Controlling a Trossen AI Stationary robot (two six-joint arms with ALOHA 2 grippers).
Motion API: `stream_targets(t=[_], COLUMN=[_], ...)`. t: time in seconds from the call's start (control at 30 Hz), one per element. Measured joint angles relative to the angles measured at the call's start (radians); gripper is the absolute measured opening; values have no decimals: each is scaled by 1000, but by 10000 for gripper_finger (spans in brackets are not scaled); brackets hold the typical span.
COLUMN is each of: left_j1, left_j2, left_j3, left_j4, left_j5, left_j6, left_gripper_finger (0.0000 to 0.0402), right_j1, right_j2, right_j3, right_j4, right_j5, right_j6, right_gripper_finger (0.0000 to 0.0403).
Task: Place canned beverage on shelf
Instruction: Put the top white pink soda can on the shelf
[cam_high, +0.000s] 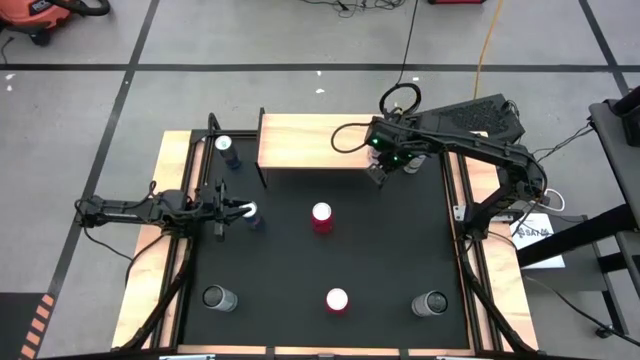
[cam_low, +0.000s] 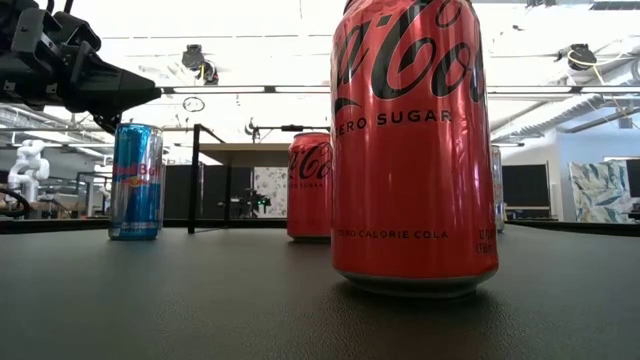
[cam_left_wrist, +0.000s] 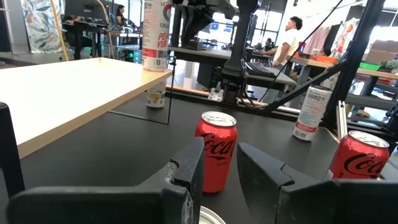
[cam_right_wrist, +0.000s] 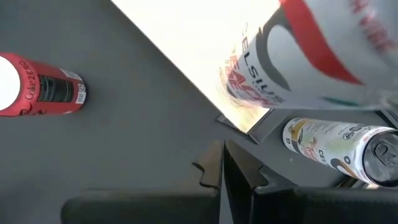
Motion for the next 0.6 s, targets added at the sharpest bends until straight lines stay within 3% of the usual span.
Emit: stream_targets(t=[0.13, 0.6], left_j1=[0, 0], left_j2=[0, 0], left_j3=[0, 0], left_j4=[0, 0], left_j5=[0, 0], left_j6=[0, 0], left_gripper_finger=[100, 100], right_j1=[0, -20], right_j2=[0, 0], right_j3=[0, 0], right_j4=[4, 52], right_j5=[51, 53], right_j6=[-15, -42], right_gripper_finger=[0, 0])
